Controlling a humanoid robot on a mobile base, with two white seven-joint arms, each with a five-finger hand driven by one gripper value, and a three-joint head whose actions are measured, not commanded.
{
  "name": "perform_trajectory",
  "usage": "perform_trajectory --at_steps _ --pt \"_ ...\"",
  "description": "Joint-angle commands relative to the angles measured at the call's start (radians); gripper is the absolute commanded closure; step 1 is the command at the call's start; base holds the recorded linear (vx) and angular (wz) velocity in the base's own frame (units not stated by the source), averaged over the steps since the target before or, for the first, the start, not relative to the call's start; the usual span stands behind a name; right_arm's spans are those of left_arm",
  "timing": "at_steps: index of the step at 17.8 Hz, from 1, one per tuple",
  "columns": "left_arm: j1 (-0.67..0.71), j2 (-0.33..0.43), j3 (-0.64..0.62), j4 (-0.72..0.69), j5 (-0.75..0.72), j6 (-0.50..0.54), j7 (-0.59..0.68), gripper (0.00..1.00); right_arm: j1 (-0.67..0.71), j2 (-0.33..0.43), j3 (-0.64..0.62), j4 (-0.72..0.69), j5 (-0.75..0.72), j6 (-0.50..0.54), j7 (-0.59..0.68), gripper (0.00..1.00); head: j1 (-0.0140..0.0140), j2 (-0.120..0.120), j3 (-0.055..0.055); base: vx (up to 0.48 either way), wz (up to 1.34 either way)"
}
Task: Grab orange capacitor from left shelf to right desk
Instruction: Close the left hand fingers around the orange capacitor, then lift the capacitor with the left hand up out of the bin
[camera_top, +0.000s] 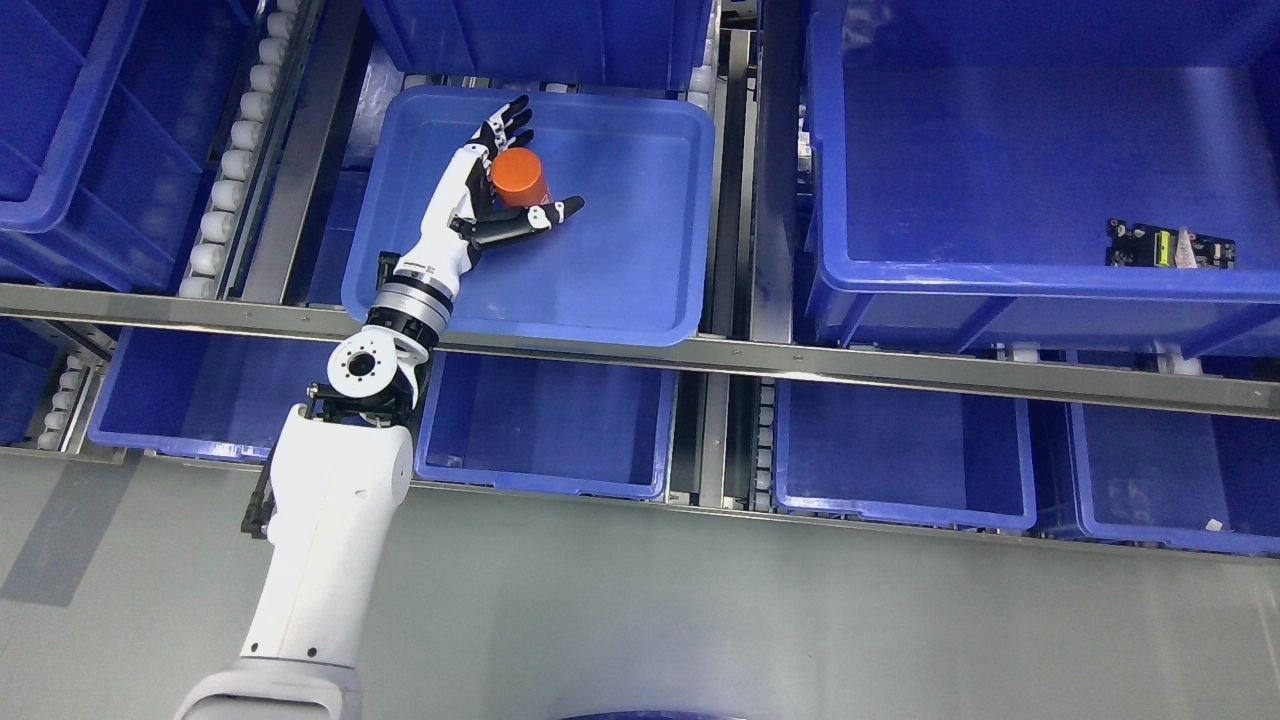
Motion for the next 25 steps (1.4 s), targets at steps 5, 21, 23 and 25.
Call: perform_trajectory --at_steps 5,21,23,25 --pt "-0.013 0.017 0.021 0.115 -0.006 -0.089 -0.048 0.59 0.023 -0.017 -0.011 -0.017 0.006 -0.001 0.000 0.00 0.0000 0.000 0.000 0.000 0.00" --pt "0.103 0.017 0.022 -0.261 0.299 -0.287 -0.126 0.99 0.022 -0.017 -0.011 -0.017 0.006 -0.001 0.000 0.00 0.0000 0.000 0.000 0.000 0.00" --pt "0.175 0.017 -0.010 -0.316 0.302 -0.417 -0.126 0.98 0.022 -0.017 -0.011 -0.017 0.008 -0.001 0.000 0.00 0.0000 0.000 0.000 0.000 0.00" --pt "0.244 0.017 -0.057 -0.338 0.301 -0.534 -0.126 0.98 0.023 -0.017 -0.011 -0.017 0.006 -0.001 0.000 0.00 0.0000 0.000 0.000 0.000 0.00"
